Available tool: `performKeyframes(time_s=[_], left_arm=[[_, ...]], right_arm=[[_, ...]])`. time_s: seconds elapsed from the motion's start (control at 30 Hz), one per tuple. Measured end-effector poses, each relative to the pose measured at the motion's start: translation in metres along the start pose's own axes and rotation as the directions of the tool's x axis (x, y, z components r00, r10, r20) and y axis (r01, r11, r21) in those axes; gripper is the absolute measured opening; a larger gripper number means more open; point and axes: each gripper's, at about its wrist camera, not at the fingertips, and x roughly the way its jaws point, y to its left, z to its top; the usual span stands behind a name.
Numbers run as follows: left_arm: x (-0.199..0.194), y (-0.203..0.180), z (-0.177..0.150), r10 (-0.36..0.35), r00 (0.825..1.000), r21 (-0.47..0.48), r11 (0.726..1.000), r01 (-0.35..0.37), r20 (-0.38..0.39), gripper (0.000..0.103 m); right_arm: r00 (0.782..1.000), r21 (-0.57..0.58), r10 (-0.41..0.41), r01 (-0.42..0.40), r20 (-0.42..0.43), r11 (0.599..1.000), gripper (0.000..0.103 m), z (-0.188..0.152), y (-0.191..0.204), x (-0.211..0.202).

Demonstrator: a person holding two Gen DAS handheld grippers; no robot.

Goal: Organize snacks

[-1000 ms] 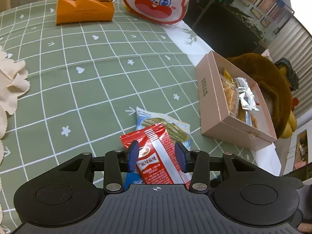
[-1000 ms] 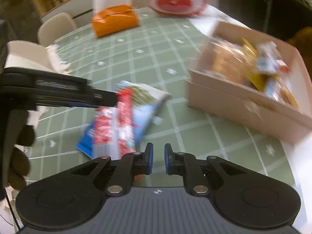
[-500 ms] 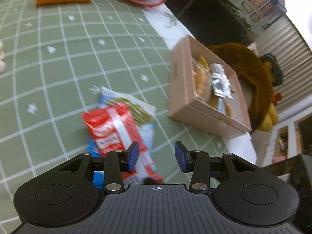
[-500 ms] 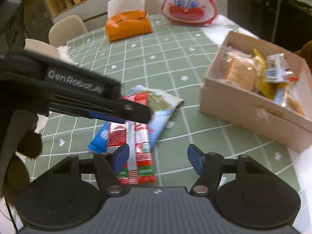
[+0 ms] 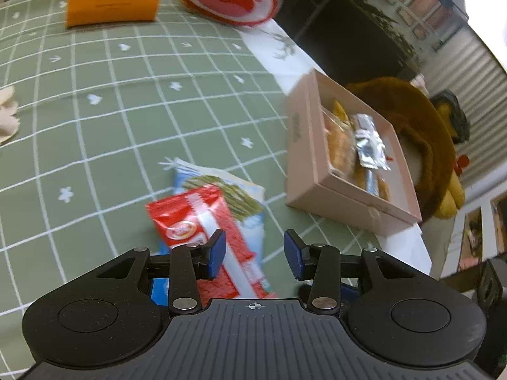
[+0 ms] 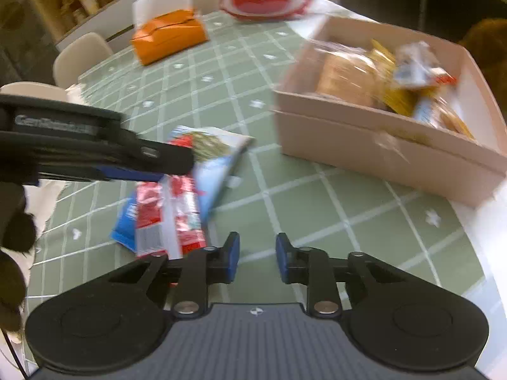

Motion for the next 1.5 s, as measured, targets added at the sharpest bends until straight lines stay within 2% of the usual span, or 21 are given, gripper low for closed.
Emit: performKeyframes(time_s=[0.17, 0.3, 0.37, 0.4, 0.43, 0.47, 0.57, 0.73, 0.87, 0.9, 0.93, 1.1, 1.37, 1.5], left_arm=[[-0.009, 0.027, -0.002, 0.018, 0.999, -0.087, 0.996, -0.013, 0.051, 0.045], [-0.011, 0.039, -0.003, 0.048, 0.997, -0.121, 0.992, -0.041, 0.056, 0.045], [-0.012, 0.039, -0.003, 0.076, 0.995, -0.109, 0.992, -0.069, 0.059, 0.045], [-0.013, 0.039, -0.004, 0.087, 0.994, -0.101, 0.992, -0.080, 0.060, 0.045], [-0.013, 0.038, -0.004, 0.097, 0.993, -0.094, 0.991, -0.091, 0.061, 0.045], [-0.014, 0.037, -0.004, 0.109, 0.992, -0.086, 0.991, -0.103, 0.064, 0.045], [-0.018, 0.034, -0.005, 0.146, 0.987, -0.059, 0.988, -0.142, 0.071, 0.045], [-0.018, 0.032, -0.005, 0.160, 0.985, -0.033, 0.987, -0.158, 0.067, 0.046], [-0.017, 0.029, -0.005, 0.157, 0.986, -0.015, 0.988, -0.156, 0.063, 0.046], [-0.017, 0.028, -0.006, 0.157, 0.986, -0.011, 0.988, -0.156, 0.062, 0.046], [-0.017, 0.026, -0.006, 0.155, 0.986, -0.006, 0.988, -0.155, 0.061, 0.046], [-0.016, 0.021, -0.006, 0.148, 0.987, 0.011, 0.989, -0.149, 0.058, 0.045], [-0.013, 0.016, -0.008, 0.136, 0.990, 0.027, 0.990, -0.138, 0.046, 0.045], [-0.010, 0.014, -0.009, 0.130, 0.991, 0.034, 0.991, -0.131, 0.036, 0.045]], right_arm=[[0.998, 0.017, -0.053, 0.053, 0.016, 0.998, 0.021, -0.006, -0.013, -0.011], [0.999, -0.012, -0.027, 0.027, 0.027, 1.000, 0.024, -0.007, -0.010, -0.020], [1.000, -0.035, -0.004, 0.006, 0.031, 0.999, 0.039, -0.004, -0.001, -0.020], [0.999, -0.046, 0.003, -0.001, 0.041, 0.999, 0.052, -0.001, 0.005, -0.020], [0.999, -0.059, 0.011, -0.008, 0.052, 0.998, 0.062, 0.003, 0.013, -0.019], [0.998, -0.073, 0.021, -0.017, 0.057, 0.997, 0.063, 0.006, 0.020, -0.017], [0.998, -0.129, 0.060, -0.055, 0.035, 0.990, 0.064, 0.015, 0.047, -0.005], [0.998, -0.232, 0.064, -0.062, 0.003, 0.971, 0.064, 0.018, 0.086, 0.016], [1.000, -0.278, 0.026, -0.021, 0.014, 0.960, 0.065, 0.013, 0.102, 0.027], [1.000, -0.286, 0.017, -0.011, 0.019, 0.958, 0.064, 0.012, 0.103, 0.026], [1.000, -0.286, 0.008, -0.003, 0.019, 0.958, 0.058, 0.012, 0.102, 0.025], [1.000, -0.166, -0.004, 0.007, 0.022, 0.986, 0.048, 0.010, 0.071, 0.008], [0.994, 0.001, -0.100, 0.100, 0.041, 0.995, 0.048, -0.008, 0.006, -0.017], [0.987, 0.041, -0.151, 0.149, 0.048, 0.988, 0.049, -0.013, -0.011, -0.020]])
